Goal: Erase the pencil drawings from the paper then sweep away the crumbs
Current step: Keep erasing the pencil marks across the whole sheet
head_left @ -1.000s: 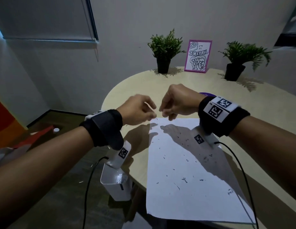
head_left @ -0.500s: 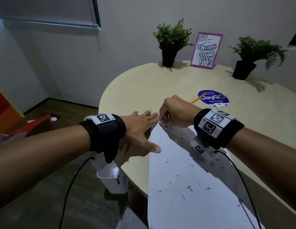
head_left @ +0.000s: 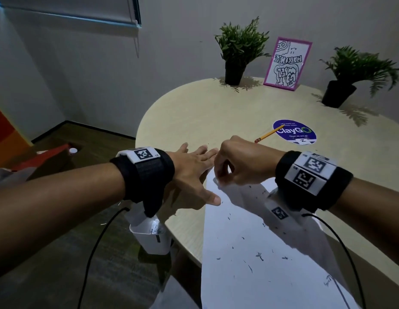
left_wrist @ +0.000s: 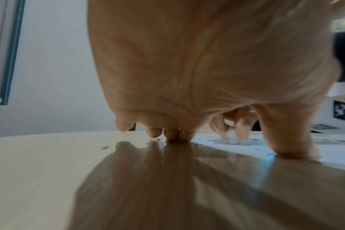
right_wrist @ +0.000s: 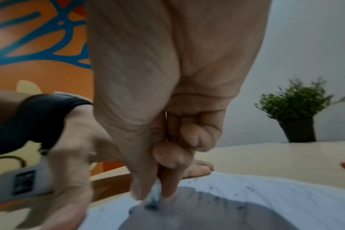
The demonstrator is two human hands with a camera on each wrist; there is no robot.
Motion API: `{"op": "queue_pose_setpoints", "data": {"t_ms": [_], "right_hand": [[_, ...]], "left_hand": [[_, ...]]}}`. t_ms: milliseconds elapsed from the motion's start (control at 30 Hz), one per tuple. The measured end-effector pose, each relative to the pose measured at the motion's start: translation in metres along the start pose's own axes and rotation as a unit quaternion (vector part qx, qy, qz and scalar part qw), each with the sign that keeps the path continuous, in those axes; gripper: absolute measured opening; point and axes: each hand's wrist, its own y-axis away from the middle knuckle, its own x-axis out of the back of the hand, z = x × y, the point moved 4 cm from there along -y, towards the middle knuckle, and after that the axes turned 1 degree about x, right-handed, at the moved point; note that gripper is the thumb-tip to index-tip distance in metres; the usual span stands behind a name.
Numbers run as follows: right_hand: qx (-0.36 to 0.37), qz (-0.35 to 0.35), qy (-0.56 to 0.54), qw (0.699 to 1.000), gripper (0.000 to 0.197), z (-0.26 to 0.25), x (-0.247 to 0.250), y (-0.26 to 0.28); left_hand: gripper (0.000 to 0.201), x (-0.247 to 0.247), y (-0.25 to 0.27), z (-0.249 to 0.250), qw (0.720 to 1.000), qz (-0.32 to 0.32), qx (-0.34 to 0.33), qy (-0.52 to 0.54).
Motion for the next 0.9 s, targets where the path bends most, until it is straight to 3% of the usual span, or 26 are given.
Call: {"op": "queue_pose_setpoints", "data": {"t_ms": [200, 400, 600, 767, 900], "right_hand": [[-0.060, 0.073, 0.028, 0.995, 0.004, 0.032, 0.009, -0.013], [-0.008, 0.008, -0.004, 1.000, 0.003, 0.004, -0.005, 0.000], [-0.068, 0.081, 0.037, 0.994, 0.004, 0.023, 0.006, -0.009], [0.008, 0.000, 0.006, 1.000, 0.010, -0.012, -0.007, 0.002], [-0.079, 0.068, 0.034, 0.994, 0.005, 0.017, 0.008, -0.013]], "left_hand": [[0.123, 0.000, 0.002, 0.001, 1.000, -0.014, 0.022, -0.003], [0.123, -0.002, 0.000, -0.001, 1.000, -0.012, 0.012, 0.003], [0.122, 0.000, 0.002, 0.001, 1.000, -0.014, 0.024, -0.004], [0.112, 0.001, 0.000, 0.001, 1.000, -0.003, -0.002, -0.001], [0.122, 0.001, 0.002, 0.001, 1.000, -0.015, 0.023, -0.012]]}}
